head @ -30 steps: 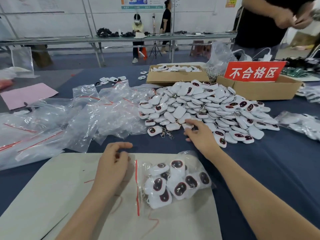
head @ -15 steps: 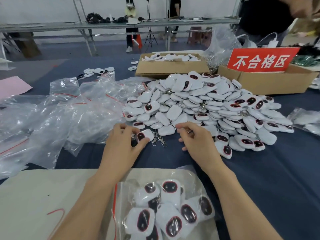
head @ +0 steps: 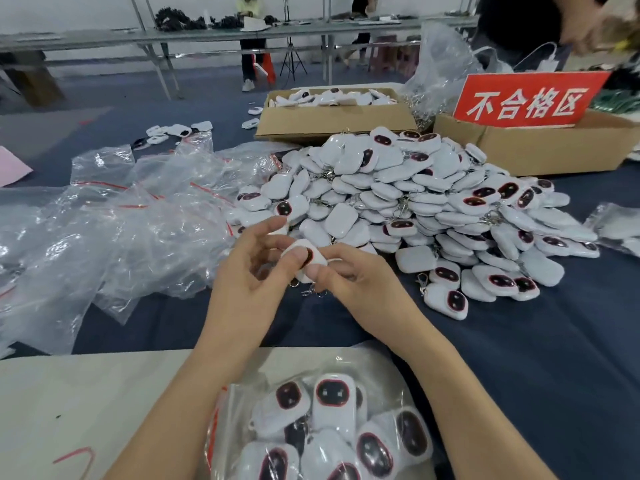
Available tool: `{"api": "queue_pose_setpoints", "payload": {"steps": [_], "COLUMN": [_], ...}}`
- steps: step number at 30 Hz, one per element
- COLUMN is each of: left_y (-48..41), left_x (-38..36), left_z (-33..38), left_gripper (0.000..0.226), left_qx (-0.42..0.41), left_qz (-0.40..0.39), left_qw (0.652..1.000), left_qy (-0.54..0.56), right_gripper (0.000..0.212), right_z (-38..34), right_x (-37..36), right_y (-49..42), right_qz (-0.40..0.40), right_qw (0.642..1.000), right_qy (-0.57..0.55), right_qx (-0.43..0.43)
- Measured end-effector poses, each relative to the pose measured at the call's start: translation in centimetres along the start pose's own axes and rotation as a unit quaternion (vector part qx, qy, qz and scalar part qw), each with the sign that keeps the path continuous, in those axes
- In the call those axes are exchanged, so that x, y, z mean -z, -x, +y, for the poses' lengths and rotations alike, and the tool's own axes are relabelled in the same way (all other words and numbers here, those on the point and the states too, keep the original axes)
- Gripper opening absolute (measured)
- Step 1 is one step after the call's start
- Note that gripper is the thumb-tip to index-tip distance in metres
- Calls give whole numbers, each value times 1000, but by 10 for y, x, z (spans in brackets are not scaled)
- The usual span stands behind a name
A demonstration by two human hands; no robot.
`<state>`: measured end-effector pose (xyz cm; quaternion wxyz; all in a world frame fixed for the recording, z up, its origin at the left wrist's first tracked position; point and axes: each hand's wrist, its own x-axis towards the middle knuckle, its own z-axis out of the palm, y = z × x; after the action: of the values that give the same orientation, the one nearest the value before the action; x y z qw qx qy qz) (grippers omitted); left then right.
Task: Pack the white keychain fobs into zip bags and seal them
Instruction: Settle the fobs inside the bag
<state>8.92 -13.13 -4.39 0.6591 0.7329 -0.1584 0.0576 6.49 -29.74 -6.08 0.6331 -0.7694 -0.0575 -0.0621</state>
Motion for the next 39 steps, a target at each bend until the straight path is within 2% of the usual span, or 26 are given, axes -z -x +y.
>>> {"api": "queue_pose_setpoints", "payload": {"steps": [3, 8, 12, 16, 27, 39], "left_y": [2, 6, 5, 4, 4, 3], "left_x": [0, 0, 1, 2, 5, 2], "left_z": [-1, -2, -7, -12, -10, -12], "left_gripper": [12, 22, 15, 15, 5, 16], "left_qx": [4, 1, 0, 6, 43, 36], "left_qz": [-18, -62, -51, -83, -97, -119], "left_qw": [1000, 998, 999, 996, 994, 992], "left_qy": [11, 11, -11, -43, -8, 13], "right_gripper": [10, 14, 18, 20, 20, 11], "right_z": [0, 0, 2, 4, 3, 3], "right_x": [-3, -6, -7, -5, -5, -3], "right_y": [2, -1, -4, -6, -3, -3], "right_qz": [-5, 16, 31, 66, 45, 59], "right_qw": [1000, 997, 996, 992, 992, 991], "right_qy": [-11, -78, -86, -107, -113, -116], "right_qx": [-5, -2, -12, -23, -21, -38]}}
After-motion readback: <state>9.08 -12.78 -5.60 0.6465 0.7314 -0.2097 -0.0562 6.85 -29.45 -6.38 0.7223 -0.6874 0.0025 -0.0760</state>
